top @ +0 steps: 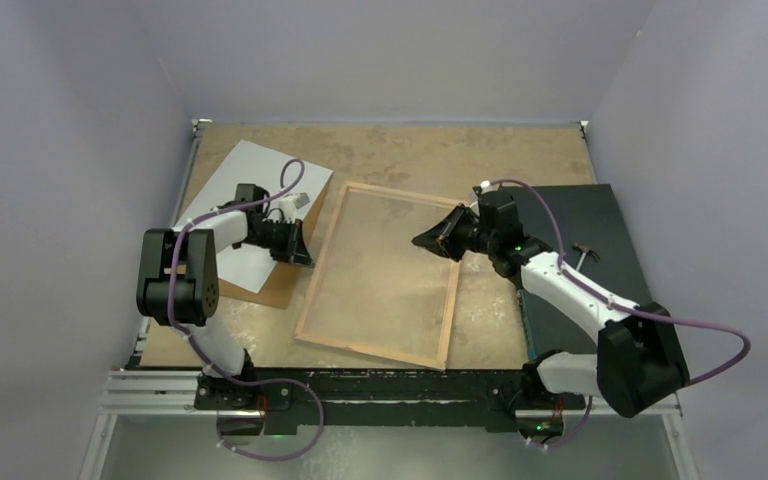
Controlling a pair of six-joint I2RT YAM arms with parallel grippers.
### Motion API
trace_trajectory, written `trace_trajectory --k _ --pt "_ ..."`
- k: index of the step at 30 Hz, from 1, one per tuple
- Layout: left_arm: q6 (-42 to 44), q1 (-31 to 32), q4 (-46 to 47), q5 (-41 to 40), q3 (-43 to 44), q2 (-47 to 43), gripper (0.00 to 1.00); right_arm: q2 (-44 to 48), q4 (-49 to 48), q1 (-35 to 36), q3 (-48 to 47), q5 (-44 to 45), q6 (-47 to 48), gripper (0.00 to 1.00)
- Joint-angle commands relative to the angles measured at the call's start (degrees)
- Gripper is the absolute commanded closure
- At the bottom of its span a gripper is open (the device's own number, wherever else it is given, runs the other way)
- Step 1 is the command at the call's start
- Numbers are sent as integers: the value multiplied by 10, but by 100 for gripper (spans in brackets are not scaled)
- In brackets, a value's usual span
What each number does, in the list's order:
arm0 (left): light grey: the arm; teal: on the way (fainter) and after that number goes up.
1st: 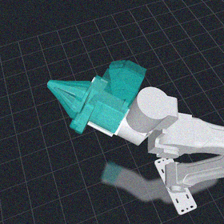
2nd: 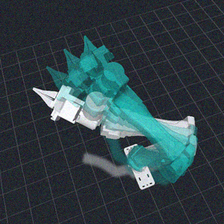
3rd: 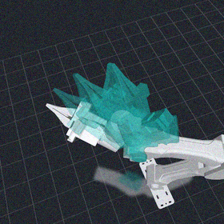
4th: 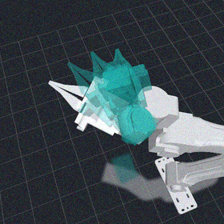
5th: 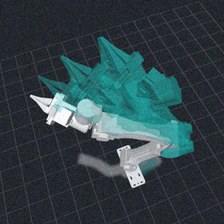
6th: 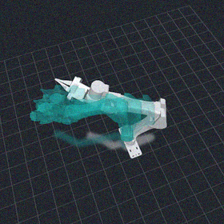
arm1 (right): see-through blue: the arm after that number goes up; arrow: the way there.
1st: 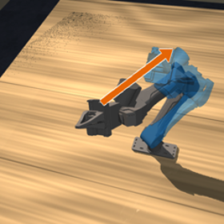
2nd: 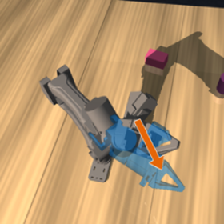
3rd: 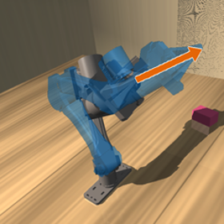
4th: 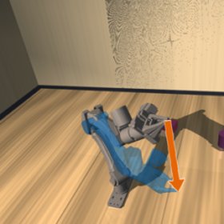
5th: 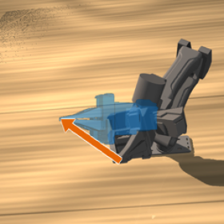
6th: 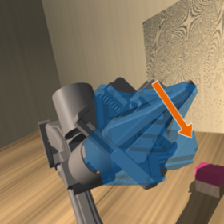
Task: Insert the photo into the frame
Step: Place the photo frame item in the photo frame.
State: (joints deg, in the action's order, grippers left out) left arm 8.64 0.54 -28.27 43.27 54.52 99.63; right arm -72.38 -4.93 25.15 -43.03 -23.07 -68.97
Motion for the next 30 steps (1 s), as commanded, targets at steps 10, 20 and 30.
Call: trace_trajectory --k 10,20,30 --pt "12 -5 -6 23 12 -15 100 -11 -3 -59 6 26 112 100" --pt "10 0 -4 21 12 -12 100 -20 -38 -66 46 -7 103 100" --pt "6 6 1 23 11 -11 100 -6 -32 -68 66 -5 97 100"
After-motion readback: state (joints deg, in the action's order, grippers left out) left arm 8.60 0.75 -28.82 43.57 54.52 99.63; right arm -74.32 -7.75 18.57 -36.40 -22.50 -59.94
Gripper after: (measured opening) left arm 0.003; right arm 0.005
